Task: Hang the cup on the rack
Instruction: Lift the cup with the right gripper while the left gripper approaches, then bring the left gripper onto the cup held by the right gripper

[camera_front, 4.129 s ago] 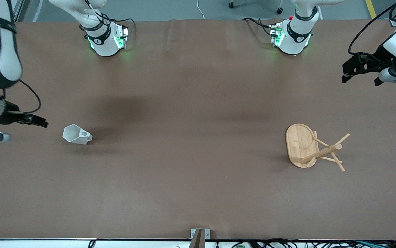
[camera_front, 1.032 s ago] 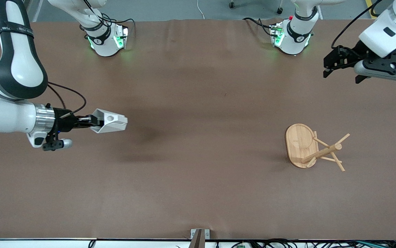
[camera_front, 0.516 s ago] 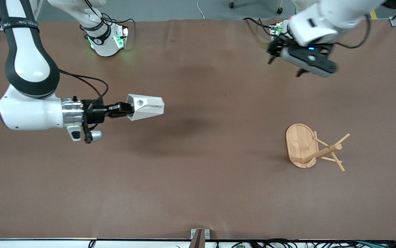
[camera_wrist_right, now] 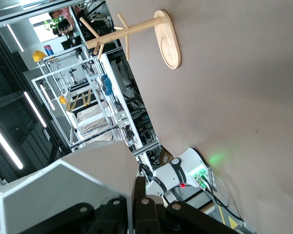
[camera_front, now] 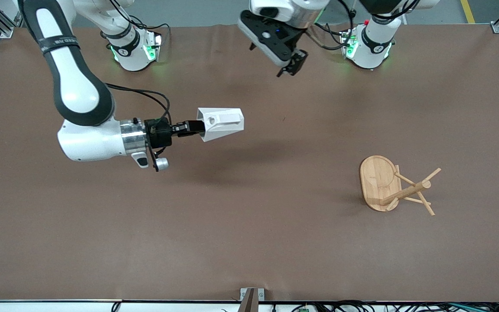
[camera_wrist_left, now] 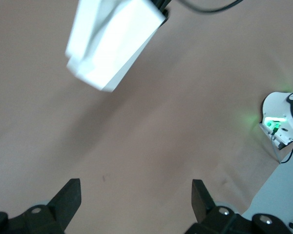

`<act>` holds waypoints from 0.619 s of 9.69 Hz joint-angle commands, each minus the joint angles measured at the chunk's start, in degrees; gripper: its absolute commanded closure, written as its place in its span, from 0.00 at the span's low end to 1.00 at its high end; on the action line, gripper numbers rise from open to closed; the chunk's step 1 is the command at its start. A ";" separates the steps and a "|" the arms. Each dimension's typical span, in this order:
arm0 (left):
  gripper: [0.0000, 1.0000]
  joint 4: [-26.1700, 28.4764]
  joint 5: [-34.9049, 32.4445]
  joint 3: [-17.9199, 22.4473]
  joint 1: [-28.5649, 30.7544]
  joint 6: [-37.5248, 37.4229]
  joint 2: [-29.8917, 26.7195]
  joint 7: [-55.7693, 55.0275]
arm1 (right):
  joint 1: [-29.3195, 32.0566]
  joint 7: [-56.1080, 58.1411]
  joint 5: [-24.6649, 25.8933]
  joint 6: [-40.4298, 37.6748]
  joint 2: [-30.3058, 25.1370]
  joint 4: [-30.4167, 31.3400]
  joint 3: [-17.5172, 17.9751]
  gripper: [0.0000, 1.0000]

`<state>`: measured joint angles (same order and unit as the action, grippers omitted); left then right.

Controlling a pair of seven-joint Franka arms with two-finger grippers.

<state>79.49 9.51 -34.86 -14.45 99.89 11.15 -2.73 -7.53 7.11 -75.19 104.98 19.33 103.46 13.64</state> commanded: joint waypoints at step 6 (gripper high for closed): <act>0.00 -3.81 -3.80 0.67 1.09 8.91 12.23 26.81 | -1.97 0.27 -3.82 1.36 -1.22 2.97 0.15 1.00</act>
<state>76.16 6.70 -33.98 -13.14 108.87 21.17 22.05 -9.41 7.11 -77.32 106.08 19.71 104.75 13.67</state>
